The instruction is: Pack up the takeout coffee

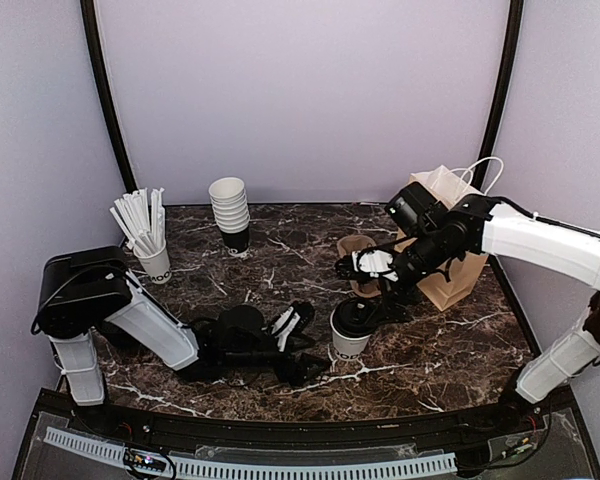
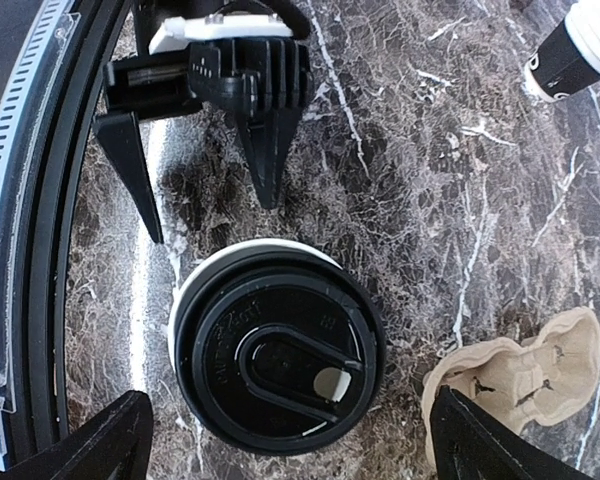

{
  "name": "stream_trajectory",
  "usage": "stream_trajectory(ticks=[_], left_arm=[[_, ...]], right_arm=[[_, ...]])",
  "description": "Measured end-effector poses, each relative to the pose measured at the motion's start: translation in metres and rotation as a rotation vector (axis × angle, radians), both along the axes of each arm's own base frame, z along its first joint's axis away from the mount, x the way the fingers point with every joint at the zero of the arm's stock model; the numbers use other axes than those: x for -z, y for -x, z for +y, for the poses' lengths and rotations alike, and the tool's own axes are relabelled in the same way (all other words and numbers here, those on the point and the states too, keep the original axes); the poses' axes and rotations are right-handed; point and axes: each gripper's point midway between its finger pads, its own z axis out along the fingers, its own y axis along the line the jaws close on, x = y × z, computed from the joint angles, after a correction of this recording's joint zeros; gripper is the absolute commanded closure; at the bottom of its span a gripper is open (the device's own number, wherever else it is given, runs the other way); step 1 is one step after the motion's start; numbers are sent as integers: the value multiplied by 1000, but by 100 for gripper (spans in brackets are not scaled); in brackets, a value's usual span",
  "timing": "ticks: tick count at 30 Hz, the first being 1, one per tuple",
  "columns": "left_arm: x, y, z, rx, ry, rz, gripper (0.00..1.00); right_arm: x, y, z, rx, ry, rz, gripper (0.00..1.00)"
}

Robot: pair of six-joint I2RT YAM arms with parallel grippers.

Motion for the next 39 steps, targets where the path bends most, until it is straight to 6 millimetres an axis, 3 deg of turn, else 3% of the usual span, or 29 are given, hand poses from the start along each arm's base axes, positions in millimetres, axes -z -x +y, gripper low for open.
stream_trajectory(ticks=[8, 14, 24, 31, 39], left_arm=[[2, -12, -19, -27, 12, -77, 23], [-3, -18, -28, -29, 32, -103, 24], [7, -21, -28, -40, 13, -110, 26], [9, -22, -29, -41, 8, -113, 26], [8, -24, -33, -41, 13, -116, 27]], right_arm=[[21, -1, 7, -10, 44, 81, 3], [22, 0, 7, -7, 50, 97, 4], [34, -3, 12, 3, 71, 139, 13], [29, -6, 16, 7, 65, 144, 21], [28, -5, 17, 13, 68, 162, 18]])
